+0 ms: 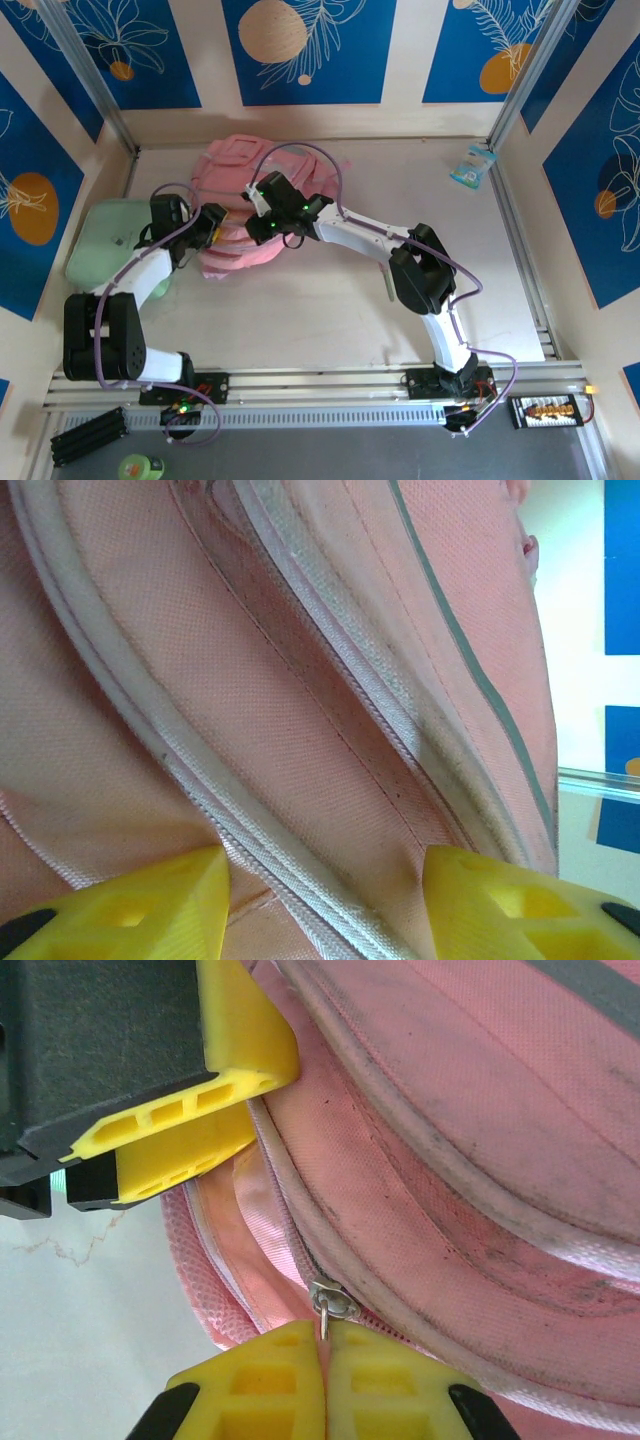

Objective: Pack books, pencil case, and school supplies into a backpack

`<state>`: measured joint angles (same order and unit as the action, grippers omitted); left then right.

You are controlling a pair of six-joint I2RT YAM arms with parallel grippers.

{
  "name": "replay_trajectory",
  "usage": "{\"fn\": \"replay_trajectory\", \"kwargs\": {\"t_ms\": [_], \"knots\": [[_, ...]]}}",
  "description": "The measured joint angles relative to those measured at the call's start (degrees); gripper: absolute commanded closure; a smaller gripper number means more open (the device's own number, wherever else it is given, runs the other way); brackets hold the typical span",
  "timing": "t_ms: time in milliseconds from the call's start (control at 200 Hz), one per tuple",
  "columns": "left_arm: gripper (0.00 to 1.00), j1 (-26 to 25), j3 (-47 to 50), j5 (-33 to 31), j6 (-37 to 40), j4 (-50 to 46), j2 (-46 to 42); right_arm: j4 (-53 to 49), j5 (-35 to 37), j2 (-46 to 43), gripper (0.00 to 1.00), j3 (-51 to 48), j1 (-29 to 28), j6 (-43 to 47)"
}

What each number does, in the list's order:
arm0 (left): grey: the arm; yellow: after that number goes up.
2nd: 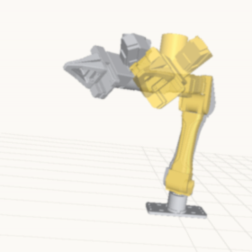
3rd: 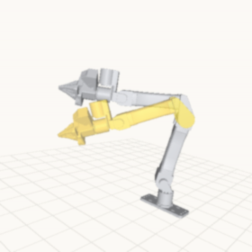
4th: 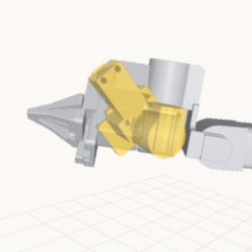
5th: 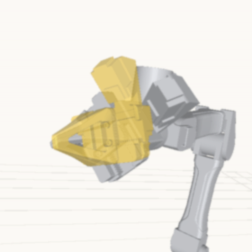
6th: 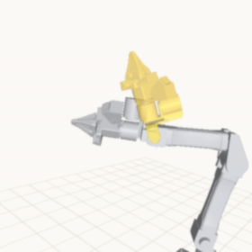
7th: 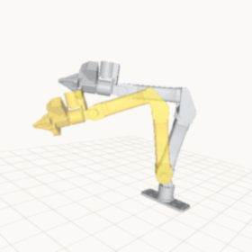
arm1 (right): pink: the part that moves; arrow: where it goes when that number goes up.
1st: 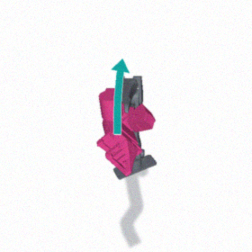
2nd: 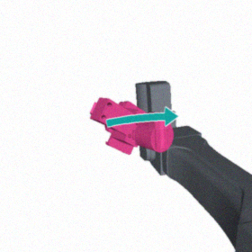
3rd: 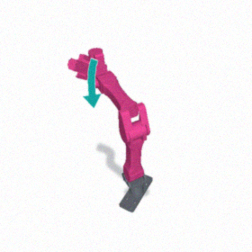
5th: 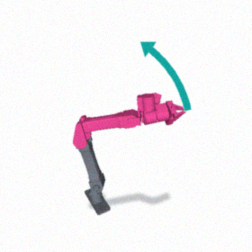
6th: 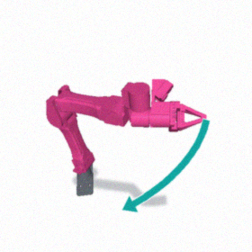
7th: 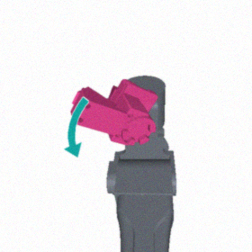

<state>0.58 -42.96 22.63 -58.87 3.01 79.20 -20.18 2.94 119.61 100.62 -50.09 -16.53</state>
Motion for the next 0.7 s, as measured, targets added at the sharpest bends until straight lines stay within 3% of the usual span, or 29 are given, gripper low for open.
{"fn": "replay_trajectory", "kwargs": {"t_ms": [50,170,325,520,700], "knots": [[0.51,0.0,0.1,0.0,-0.4,0.7,0.0,0.0,0.0,0.0,1.0,0.0,0.0,0.0],[0.69,0.0,0.2,0.1,-1.6,1.3,0.7,0.0,0.0,0.0,1.0,0.0,0.0,0.0],[1.0,-0.1,0.1,0.6,-2.8,1.9,3.0,-0.4,0.3,0.0,1.0,-0.2,-0.1,0.0],[1.0,-0.3,-0.1,0.9,-1.1,0.1,3.4,1.4,1.3,-2.3,1.0,-7.4,1.2,0.0],[1.0,-0.3,-0.8,1.0,2.1,-2.7,3.4,1.5,2.0,-5.0,1.0,-12.1,6.8,0.8]]}}
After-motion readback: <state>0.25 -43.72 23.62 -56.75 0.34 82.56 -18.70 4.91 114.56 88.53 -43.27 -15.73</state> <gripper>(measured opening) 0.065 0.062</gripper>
